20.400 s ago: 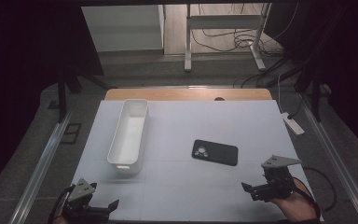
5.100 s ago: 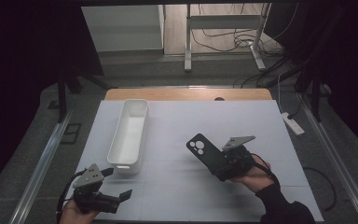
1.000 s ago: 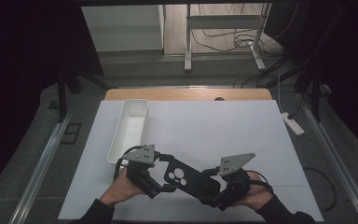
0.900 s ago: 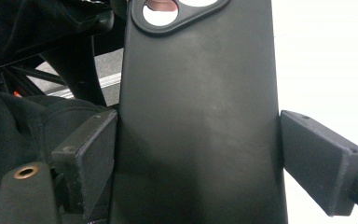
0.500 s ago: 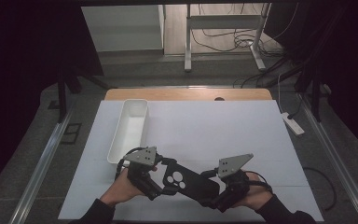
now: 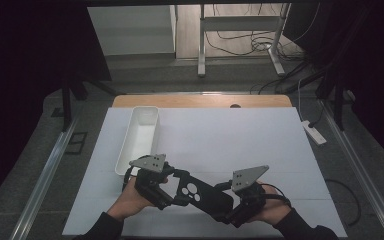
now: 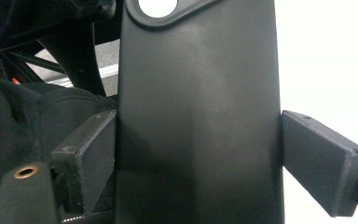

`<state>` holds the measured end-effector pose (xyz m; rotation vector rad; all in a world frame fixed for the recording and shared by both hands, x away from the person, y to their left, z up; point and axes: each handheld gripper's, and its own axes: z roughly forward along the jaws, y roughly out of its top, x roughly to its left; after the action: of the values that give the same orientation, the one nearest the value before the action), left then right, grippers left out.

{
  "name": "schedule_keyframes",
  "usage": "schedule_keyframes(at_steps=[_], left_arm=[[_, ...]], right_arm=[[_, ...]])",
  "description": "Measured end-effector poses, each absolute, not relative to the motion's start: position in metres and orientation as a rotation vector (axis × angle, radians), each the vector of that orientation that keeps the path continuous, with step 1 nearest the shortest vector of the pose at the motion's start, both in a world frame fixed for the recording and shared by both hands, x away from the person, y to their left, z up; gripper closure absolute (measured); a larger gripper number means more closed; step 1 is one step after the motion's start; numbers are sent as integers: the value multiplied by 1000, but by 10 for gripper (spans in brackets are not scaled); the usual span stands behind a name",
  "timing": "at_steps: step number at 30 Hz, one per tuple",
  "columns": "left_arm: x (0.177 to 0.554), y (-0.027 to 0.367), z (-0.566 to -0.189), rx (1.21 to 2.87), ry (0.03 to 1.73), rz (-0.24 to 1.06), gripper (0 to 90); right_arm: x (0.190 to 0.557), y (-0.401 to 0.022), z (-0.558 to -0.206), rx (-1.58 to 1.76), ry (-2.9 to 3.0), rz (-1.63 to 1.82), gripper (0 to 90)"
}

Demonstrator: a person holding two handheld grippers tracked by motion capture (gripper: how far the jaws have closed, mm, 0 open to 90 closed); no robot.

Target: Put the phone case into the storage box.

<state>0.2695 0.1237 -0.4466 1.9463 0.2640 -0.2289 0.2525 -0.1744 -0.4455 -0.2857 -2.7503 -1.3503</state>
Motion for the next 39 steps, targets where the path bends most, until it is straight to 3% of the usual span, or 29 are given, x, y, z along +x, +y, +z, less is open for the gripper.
schedule_keyframes(at_steps=[9, 25, 39], left_arm=[[270, 123, -445, 1953, 288, -227, 165], [273, 128, -440, 1986, 395, -150, 165], [277, 123, -435, 2055, 504, -64, 164]], right_arm=[[253, -170, -447, -315, -2774, -1316, 127], [257, -172, -450, -398, -2892, -1285, 5], [259, -177, -450, -503, -2974, -1299, 0]])
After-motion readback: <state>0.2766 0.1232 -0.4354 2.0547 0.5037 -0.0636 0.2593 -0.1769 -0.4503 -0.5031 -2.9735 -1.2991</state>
